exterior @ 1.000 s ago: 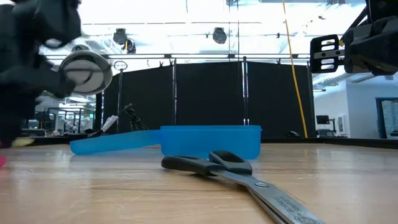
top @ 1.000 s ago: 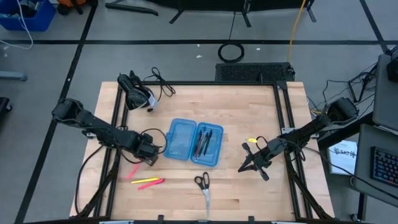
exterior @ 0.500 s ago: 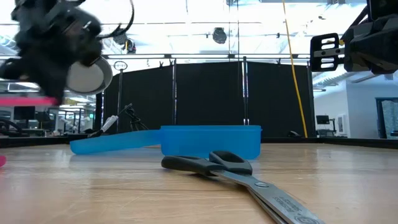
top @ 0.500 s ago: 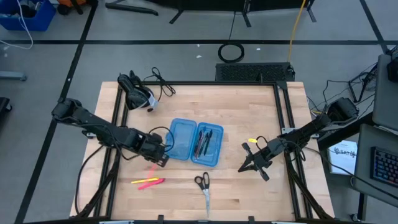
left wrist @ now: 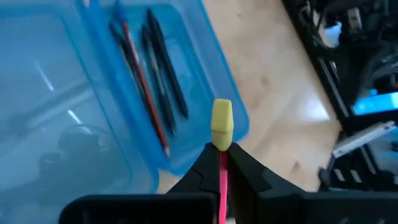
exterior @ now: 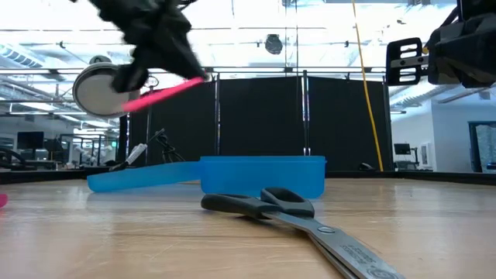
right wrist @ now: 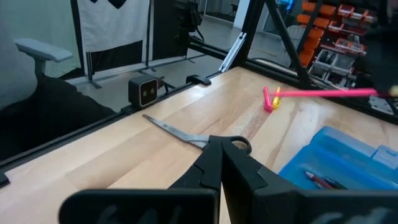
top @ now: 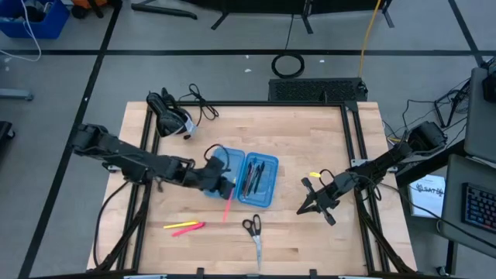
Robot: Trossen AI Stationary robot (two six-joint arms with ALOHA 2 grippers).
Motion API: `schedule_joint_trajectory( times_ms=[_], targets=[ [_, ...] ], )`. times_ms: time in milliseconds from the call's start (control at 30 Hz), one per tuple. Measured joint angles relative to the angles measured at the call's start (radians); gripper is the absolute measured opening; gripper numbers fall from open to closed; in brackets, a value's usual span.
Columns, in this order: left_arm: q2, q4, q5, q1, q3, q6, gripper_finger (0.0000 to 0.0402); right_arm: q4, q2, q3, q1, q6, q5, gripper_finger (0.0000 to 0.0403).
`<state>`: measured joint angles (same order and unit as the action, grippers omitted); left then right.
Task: Pick & place school supplies into a supply box
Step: Put the pink pencil into the supply box
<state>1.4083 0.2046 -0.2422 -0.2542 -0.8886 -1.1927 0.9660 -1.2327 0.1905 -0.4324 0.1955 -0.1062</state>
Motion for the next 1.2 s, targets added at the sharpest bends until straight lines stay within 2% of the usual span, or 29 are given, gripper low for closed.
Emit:
schedule_joint_trajectory(
  times_ms=[100,200,333,433,700,1200],
  targets=[
    [0.078,0.003,0.057,0.065,-0.106,0.096,0.0012,0.013,0.000,0.000,0.000,0.000,0.000,0.0000],
    [0.162,0.078,0.129,0.132,-0.256,0.200,0.0012,0.038,0.000,0.000,-0.001,-0.009,0.000,0.0000],
    [0.274,0.282,0.171,0.229,-0.463,0.249,0.0012,0.048,0.000,0.000,-0.001,-0.019,0.000,0.0000],
    [0.357,0.394,0.192,0.287,-0.538,0.252,0.0012,0.051,0.000,0.000,-0.001,-0.019,0.000,0.0000],
    [0.505,0.356,0.237,0.341,-0.559,0.273,0.0011,0.054,0.000,0.000,-0.001,-0.019,-0.003,0.0000],
    [0.581,0.353,0.224,0.356,-0.554,0.254,0.0011,0.063,0.000,0.000,-0.001,0.000,-0.003,0.0000]
  ],
)
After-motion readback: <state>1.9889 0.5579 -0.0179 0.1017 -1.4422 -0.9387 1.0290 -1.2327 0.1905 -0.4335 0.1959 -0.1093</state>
